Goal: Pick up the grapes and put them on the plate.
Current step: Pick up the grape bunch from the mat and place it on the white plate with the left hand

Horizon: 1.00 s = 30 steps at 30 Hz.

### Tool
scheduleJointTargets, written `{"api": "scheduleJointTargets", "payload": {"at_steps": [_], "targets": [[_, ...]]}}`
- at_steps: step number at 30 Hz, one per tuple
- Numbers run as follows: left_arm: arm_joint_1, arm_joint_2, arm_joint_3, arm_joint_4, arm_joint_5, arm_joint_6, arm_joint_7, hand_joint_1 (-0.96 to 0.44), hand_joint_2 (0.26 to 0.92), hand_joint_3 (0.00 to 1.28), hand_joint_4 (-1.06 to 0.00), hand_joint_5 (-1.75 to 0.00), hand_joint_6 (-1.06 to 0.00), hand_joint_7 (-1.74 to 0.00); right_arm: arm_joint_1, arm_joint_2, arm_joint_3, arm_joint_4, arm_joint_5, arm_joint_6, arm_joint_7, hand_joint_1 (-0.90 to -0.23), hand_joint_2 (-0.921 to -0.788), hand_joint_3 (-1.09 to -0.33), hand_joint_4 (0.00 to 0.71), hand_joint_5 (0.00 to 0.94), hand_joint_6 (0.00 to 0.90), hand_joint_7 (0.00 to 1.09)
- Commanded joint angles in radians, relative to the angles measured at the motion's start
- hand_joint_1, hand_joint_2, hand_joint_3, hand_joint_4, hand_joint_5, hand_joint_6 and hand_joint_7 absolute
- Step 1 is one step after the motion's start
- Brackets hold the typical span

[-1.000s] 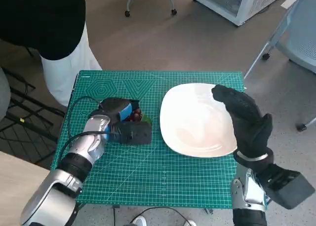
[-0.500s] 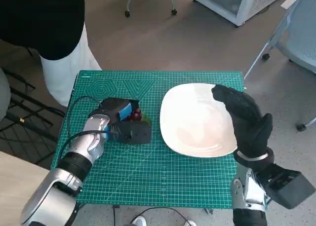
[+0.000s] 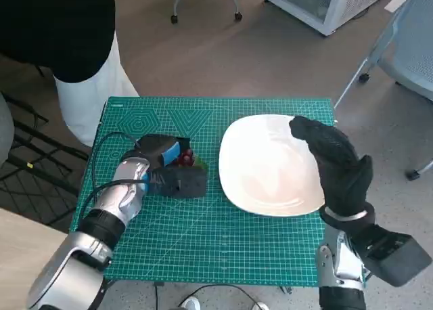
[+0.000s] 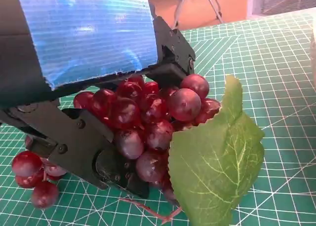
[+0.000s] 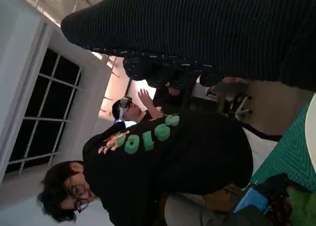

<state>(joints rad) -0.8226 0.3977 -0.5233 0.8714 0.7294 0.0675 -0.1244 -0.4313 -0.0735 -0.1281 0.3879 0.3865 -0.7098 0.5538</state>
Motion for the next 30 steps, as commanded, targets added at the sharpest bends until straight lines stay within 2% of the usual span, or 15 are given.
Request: {"api": "scheduleJointTargets", "payload": {"at_steps": [1, 11, 16, 24, 30], "targets": [[0.037, 0.026, 0.008, -0.028, -0.004, 0.013, -0.021, 0.0, 0.92, 0.12, -0.64, -1.29, -0.56, -1.17, 0.003, 0.005, 0.0, 0.005, -0.003, 0.016, -0.007, -0.417, -0.921, -0.564, 0.313, 0.0, 0.027, 0.58], [0.07, 0.073, 0.046, -0.192, -0.011, 0.038, -0.078, 0.0, 0.92, 0.11, -0.66, -1.19, -0.55, -1.25, 0.0, 0.007, -0.001, 0.008, -0.001, 0.016, -0.008, -0.418, -0.921, -0.564, 0.313, 0.0, 0.026, 0.58], [0.104, 0.106, 0.076, -0.317, -0.02, 0.049, -0.12, 0.0, 0.92, 0.12, -0.65, -1.2, -0.55, -1.25, -0.002, 0.007, -0.003, 0.009, 0.004, 0.019, -0.005, -0.418, -0.921, -0.564, 0.312, 0.0, 0.025, 0.58], [0.159, 0.163, 0.144, -0.533, -0.056, 0.059, -0.207, 0.0, 0.92, 0.13, -0.63, -1.12, -0.55, -1.35, -0.004, 0.008, -0.004, 0.004, 0.014, 0.025, 0.0, -0.42, -0.921, -0.564, 0.312, 0.0, 0.024, 0.59], [0.193, 0.195, 0.192, -0.659, -0.072, 0.056, -0.239, 0.0, 0.92, 0.14, -0.64, -1.12, -0.52, -1.36, -0.008, 0.011, -0.006, 0.009, 0.016, 0.022, 0.003, -0.421, -0.921, -0.564, 0.313, 0.001, 0.023, 0.59]]}}
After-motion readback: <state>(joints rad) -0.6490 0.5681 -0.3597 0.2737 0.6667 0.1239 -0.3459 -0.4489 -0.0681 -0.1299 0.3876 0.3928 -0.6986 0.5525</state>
